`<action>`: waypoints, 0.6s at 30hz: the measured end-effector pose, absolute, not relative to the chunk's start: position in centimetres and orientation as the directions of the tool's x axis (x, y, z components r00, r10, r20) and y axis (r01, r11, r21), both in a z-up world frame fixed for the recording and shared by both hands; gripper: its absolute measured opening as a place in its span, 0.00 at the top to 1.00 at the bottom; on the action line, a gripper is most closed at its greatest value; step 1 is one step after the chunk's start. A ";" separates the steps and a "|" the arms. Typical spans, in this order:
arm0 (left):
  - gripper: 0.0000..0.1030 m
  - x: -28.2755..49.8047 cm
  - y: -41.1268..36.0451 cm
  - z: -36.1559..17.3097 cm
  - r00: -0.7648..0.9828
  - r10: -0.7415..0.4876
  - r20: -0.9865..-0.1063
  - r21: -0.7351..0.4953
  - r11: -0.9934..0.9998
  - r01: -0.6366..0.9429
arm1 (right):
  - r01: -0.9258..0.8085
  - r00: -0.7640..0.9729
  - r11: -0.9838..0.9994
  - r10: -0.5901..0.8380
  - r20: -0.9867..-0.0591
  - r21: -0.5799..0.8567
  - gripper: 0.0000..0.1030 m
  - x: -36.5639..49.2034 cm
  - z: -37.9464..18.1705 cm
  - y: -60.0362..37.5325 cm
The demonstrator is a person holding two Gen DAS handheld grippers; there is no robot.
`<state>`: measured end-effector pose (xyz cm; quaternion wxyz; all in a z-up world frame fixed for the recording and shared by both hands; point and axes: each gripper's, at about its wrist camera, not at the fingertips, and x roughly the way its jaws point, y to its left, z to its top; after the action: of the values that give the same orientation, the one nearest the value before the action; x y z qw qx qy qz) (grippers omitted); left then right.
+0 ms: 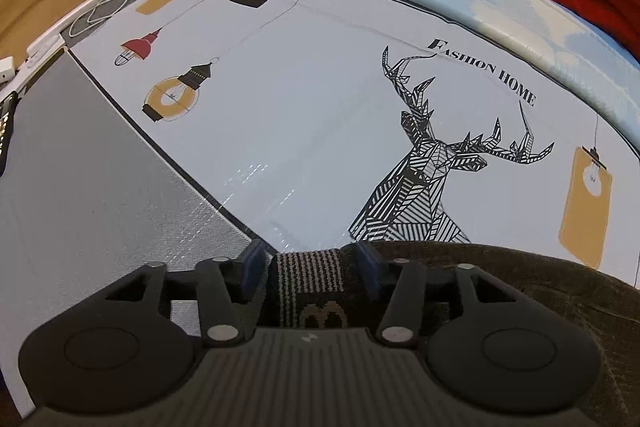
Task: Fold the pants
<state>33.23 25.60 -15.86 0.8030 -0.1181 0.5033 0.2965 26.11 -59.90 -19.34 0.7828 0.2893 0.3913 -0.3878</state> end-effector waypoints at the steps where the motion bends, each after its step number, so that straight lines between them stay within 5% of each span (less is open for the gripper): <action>1: 0.41 33.2 25.6 -15.9 0.315 0.351 -0.882 0.108 0.800 -0.590 | 0.833 0.397 0.532 -0.384 -0.834 0.152 0.55 26.2 -19.8 -59.8; 3: 0.39 33.0 25.8 -16.1 0.311 0.331 -0.891 0.098 0.809 -0.579 | 0.816 0.437 0.549 -0.384 -0.813 0.180 0.57 26.7 -19.9 -59.6; 5: 0.38 32.8 26.0 -16.3 0.315 0.313 -0.896 0.083 0.814 -0.574 | 0.789 0.463 0.594 -0.407 -0.788 0.157 0.79 26.8 -19.8 -58.8; 7: 0.50 32.7 26.1 -16.4 0.340 0.292 -0.894 0.059 0.829 -0.556 | 0.792 0.465 0.594 -0.439 -0.769 0.140 0.86 26.3 -19.2 -58.4; 13: 0.55 33.0 24.4 -15.7 0.485 0.165 -0.859 -0.078 0.894 -0.442 | 0.891 0.428 0.400 -0.580 -0.693 0.216 0.87 21.0 -17.1 -61.7; 18: 0.43 33.1 22.7 -15.1 0.538 0.169 -0.826 -0.045 0.931 -0.362 | 0.928 0.329 0.329 -0.497 -0.803 0.177 0.76 17.6 -19.1 -63.7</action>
<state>33.10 22.71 -15.06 0.8705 -0.1058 0.4558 0.1526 17.63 -63.73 -19.08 0.7462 0.3282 0.3281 -0.4773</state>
